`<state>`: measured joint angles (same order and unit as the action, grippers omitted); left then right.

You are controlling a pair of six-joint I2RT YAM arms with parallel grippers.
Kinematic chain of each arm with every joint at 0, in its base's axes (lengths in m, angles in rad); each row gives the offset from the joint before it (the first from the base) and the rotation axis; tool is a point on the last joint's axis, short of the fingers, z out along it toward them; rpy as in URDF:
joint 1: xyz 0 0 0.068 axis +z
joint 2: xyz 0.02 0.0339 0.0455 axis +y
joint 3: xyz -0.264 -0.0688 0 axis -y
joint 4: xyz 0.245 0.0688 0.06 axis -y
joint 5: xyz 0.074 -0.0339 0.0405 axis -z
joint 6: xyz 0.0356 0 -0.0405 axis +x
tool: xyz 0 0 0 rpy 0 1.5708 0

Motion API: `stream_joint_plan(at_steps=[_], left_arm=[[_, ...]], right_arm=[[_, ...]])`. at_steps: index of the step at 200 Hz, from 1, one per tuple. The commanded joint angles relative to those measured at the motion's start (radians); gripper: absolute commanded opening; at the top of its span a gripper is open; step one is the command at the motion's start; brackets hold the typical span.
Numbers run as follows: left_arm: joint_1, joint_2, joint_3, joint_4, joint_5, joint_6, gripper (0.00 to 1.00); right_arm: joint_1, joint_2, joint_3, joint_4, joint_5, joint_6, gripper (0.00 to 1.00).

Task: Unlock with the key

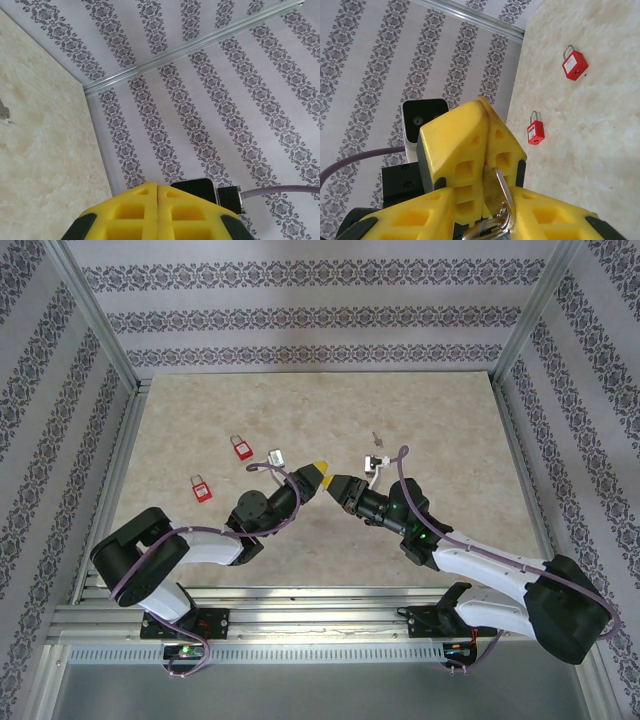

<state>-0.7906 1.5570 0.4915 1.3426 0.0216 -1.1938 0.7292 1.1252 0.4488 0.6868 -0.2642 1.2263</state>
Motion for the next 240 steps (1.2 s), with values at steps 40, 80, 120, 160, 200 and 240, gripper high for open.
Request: stream_joint_plan(at_steps=[40,80,120,160,200,240], left_arm=[[-0.012,0.039,-0.013,0.086,0.035,-0.057,0.0],[-0.012,0.039,-0.011,0.086,0.046,-0.066,0.0],[-0.013,0.093,-0.05,0.086,0.011,-0.149,0.31],[0.045,-0.015,-0.144,-0.033,-0.001,-0.159,0.77],[0.161,-0.407,0.093,-1.226,0.039,0.113,0.99],[0.354,-0.461,0.283,-1.802,-0.005,0.413,0.99]], right_arm=[[0.0,0.023,-0.006,0.142,-0.029,0.001,0.19],[-0.002,0.009,-0.01,0.142,-0.032,-0.005,0.05],[-0.004,-0.001,0.006,0.118,-0.066,-0.022,0.0],[-0.002,-0.032,0.02,-0.018,-0.073,-0.068,0.0],[0.016,-0.08,0.086,-0.344,-0.012,-0.195,0.0],[0.026,-0.08,0.131,-0.511,0.028,-0.263,0.0]])
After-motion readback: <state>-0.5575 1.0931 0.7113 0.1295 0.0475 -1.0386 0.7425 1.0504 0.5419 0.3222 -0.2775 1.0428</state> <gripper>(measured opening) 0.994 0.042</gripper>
